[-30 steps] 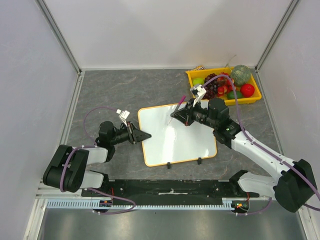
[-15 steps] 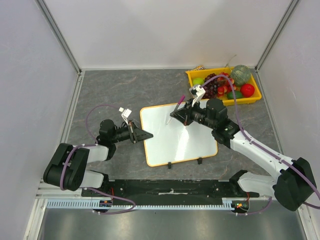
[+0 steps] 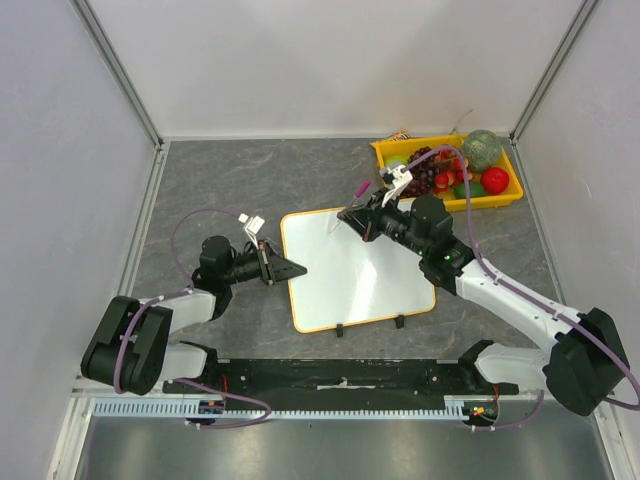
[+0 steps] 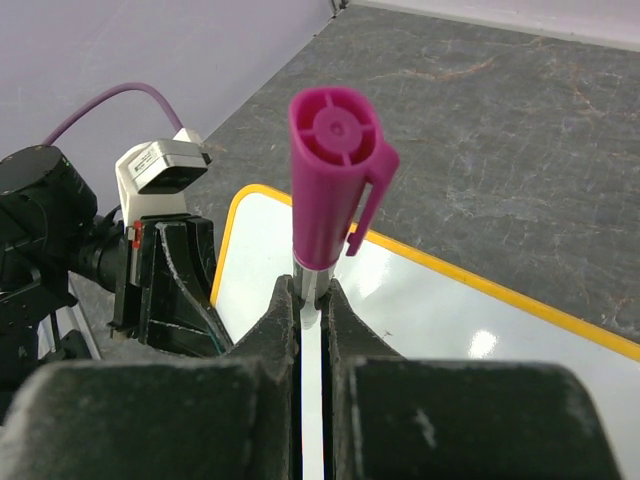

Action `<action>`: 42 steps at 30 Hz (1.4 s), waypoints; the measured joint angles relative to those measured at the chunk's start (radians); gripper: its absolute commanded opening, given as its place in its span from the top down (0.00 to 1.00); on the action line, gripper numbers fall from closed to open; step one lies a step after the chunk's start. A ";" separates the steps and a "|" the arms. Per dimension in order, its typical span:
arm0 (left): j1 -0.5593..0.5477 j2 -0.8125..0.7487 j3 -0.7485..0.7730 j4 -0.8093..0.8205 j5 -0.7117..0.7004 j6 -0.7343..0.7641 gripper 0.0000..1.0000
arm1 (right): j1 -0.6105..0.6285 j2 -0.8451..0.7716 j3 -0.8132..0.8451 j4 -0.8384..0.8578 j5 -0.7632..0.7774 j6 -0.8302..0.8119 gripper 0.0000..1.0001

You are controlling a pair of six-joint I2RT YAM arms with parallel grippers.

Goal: Write a sentence on the whiteboard

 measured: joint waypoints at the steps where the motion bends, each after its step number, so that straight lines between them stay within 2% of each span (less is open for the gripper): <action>1: -0.001 -0.007 0.001 -0.011 -0.004 0.003 0.98 | 0.003 0.006 0.001 0.008 0.006 -0.004 1.00; 27: -0.004 -0.009 0.014 -0.047 -0.015 0.011 0.98 | 0.033 0.131 0.004 0.153 0.082 -0.066 1.00; 42: -0.004 0.003 0.019 -0.047 -0.014 0.011 0.98 | 0.036 0.133 -0.026 0.197 0.096 -0.065 1.00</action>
